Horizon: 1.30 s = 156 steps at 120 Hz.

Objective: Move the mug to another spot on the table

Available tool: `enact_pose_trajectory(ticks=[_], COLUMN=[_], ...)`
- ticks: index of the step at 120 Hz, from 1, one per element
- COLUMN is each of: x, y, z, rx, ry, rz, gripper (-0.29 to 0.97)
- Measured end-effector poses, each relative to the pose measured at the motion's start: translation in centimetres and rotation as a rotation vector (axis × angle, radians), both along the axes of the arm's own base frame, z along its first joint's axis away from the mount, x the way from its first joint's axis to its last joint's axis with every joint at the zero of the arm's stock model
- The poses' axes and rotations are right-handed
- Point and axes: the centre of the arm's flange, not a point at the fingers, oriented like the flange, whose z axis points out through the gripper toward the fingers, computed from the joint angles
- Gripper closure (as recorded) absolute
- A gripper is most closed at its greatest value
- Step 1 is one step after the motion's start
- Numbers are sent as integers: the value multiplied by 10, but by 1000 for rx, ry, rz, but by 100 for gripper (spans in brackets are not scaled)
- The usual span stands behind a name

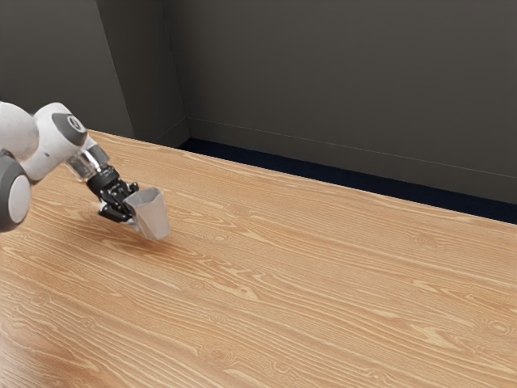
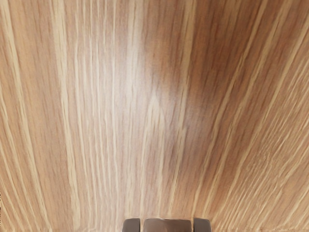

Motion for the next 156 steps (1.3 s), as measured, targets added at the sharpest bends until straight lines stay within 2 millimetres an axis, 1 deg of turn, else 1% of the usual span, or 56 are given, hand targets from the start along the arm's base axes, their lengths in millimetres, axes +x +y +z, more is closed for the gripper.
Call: enact_pose_trajectory(ticks=[8, 16, 35, 52, 76, 93, 104, 121, 131, 145, 156], x=[-4, -10, -22, -21, -21, -21, -29, -34, -38, -38, -37], y=[-13, -30, -55, -78, -118, -144, -152, -166, -169, -182, -186], z=[3, 7, 4, 4, 5, 0, 3, -1, -4, -7, -9], rx=[-5, -13, -4, 6, 18, 27, 37, 53, 69, 84, 94], ry=[-4, -12, -27, -53, -83, -95, -106, -115, -115, -128, -136], rz=[-6, -14, -17, -31, -78, -112, -117, -131, -139, -163, -169], gripper=[79, 78, 76, 76, 76, 77, 76, 77, 76, 77, 77])
